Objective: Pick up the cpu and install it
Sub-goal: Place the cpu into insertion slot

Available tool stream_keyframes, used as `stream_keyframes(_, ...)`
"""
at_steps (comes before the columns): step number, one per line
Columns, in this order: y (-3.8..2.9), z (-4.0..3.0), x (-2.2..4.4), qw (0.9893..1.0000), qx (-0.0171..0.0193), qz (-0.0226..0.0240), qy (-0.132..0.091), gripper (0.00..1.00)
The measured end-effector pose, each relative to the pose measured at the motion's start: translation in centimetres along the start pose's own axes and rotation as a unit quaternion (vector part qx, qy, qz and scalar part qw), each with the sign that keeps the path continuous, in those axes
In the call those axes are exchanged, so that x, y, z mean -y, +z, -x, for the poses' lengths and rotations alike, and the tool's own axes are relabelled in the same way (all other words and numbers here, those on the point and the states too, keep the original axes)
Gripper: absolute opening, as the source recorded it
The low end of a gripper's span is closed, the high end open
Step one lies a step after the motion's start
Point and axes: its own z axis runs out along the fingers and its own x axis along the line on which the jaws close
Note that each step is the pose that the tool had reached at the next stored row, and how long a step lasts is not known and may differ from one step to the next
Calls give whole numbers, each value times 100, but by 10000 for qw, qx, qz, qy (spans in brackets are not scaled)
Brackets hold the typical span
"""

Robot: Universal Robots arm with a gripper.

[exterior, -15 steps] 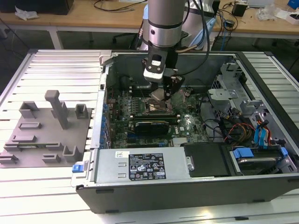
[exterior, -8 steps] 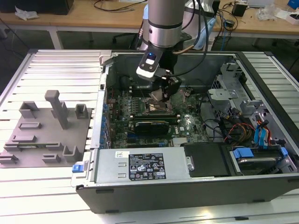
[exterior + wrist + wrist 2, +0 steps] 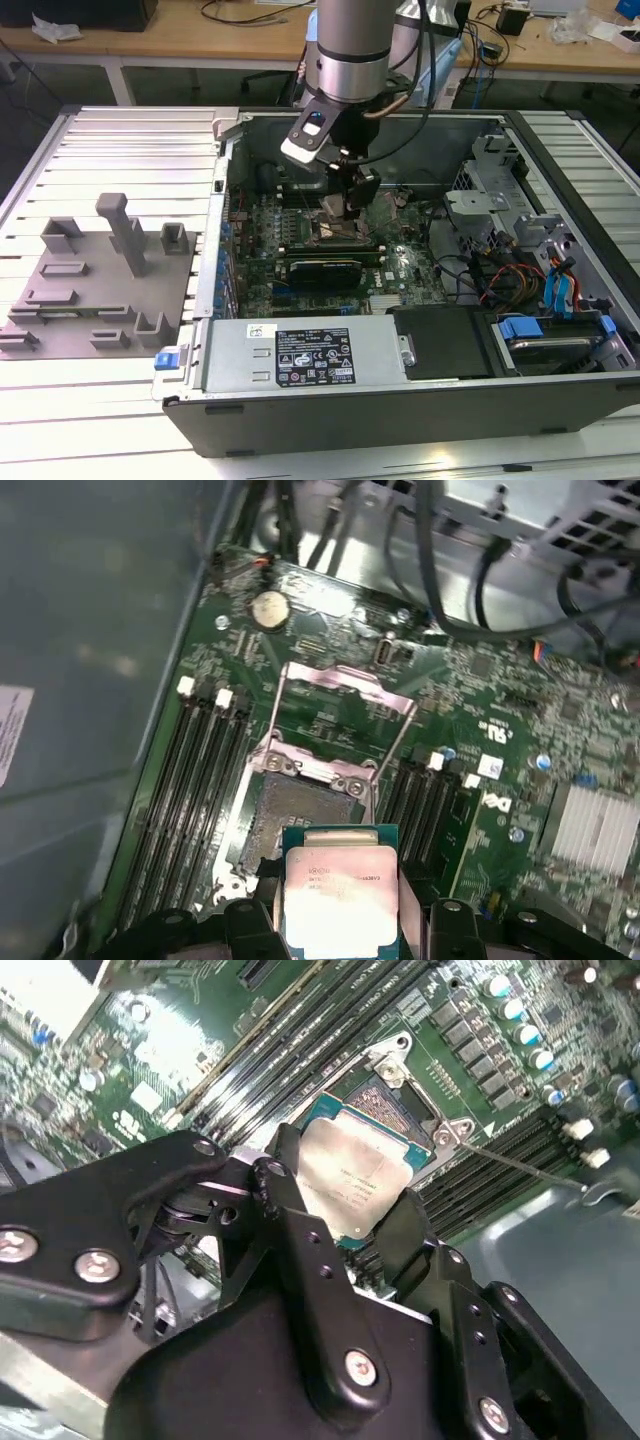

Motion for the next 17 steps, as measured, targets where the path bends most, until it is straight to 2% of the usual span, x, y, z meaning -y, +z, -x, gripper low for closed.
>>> stream_keyframes(4,10,0,0,9991,13,-19,432,55)
stream_keyframes(6,22,-1,0,9974,22,-32,716,55)
stream_keyframes(7,24,-1,1,9969,24,-36,783,55)
stream_keyframes(10,27,-1,1,9966,20,-36,821,55)
stream_keyframes(14,96,-4,3,9964,5,-34,847,55)
stream_keyframes(17,137,-6,4,9959,1,-36,909,55)
